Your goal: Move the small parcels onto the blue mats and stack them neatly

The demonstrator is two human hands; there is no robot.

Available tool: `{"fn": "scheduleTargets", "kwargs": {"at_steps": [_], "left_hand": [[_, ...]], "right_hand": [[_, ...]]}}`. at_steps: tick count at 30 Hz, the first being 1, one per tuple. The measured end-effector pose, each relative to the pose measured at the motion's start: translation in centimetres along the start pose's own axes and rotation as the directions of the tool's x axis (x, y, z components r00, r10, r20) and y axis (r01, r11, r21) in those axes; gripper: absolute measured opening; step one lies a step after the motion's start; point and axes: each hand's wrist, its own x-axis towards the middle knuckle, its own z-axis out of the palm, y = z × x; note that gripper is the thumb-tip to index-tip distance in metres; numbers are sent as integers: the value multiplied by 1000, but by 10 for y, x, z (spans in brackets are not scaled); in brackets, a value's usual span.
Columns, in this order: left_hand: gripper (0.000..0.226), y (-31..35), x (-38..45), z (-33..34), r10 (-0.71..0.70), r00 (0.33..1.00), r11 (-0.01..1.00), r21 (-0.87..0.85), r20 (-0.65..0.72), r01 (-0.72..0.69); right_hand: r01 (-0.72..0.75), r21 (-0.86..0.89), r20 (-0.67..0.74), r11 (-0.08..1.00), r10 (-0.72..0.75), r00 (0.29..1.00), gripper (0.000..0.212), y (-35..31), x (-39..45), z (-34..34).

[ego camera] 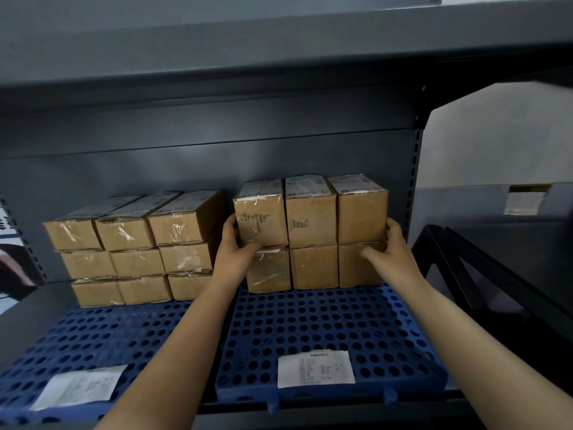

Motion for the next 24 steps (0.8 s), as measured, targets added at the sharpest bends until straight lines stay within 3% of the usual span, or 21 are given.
{"fn": "scheduleTargets", "kwargs": {"at_steps": [8,20,24], "left_hand": [[66,8,7,1,18,999,1000,-24,-28,-19],[73,16,7,3,82,995,997,10,-61,-82],[81,21,5,1,205,974,957,230,-100,-178]], "right_hand": [[10,-45,52,999,-8,999,74,-2,2,-2],[88,-25,11,996,-88,996,84,-6,11,-7],[151,-117,-55,982,-158,986,87,-12,8,-8]]}}
